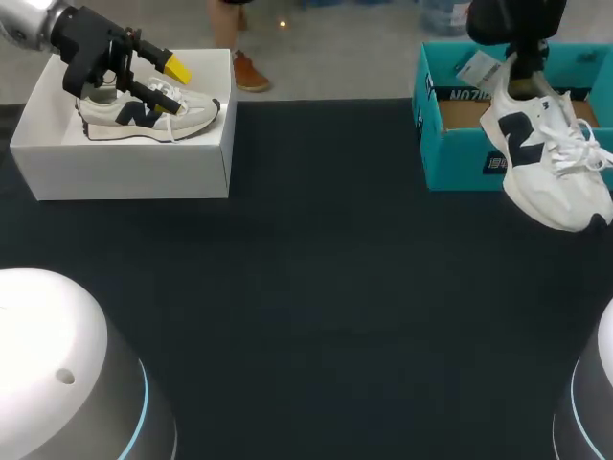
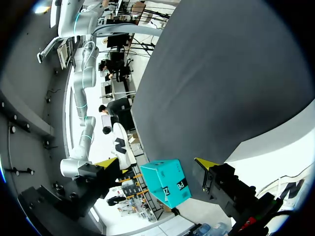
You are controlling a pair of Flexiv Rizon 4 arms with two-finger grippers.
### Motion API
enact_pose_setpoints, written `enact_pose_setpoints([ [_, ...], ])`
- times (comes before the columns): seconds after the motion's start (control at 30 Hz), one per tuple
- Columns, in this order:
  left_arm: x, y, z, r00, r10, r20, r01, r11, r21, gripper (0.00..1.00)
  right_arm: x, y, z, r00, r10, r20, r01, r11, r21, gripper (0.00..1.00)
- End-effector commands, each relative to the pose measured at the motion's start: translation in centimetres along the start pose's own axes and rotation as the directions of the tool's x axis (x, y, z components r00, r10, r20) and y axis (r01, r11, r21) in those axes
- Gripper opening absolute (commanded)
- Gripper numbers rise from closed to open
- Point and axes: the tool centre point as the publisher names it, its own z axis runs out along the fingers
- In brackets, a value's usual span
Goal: Take the shoe out of the shoebox, open the shoe tongue, remove and reinsert the insole, then place the shoe into the shoebox
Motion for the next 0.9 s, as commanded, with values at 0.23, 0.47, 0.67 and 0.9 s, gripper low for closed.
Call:
enact_pose_setpoints([
  [0.23,0.0,0.1,-0.1,1.000,0.001,-0.002,-0.001,1.000,0.003,1.00,-0.2,-0.9,0.1,1.000,0.018,0.007,-0.018,1.000,0.000,0.00],
  [0.47,0.0,0.1,-0.1,1.000,0.001,-0.002,-0.001,1.000,0.003,1.00,-3.8,-6.8,1.1,0.994,0.094,0.054,-0.096,0.995,0.030,0.00],
  [0.67,0.0,0.1,-0.1,1.000,0.001,-0.002,-0.001,1.000,0.003,1.00,-5.7,-10.3,1.8,0.997,0.025,0.072,-0.029,0.998,0.057,0.00],
  [0.9,0.0,0.1,-0.1,1.000,0.001,-0.002,-0.001,1.000,0.003,1.00,-6.8,-15.1,3.6,0.999,0.026,0.032,-0.027,0.998,0.051,0.00],
])
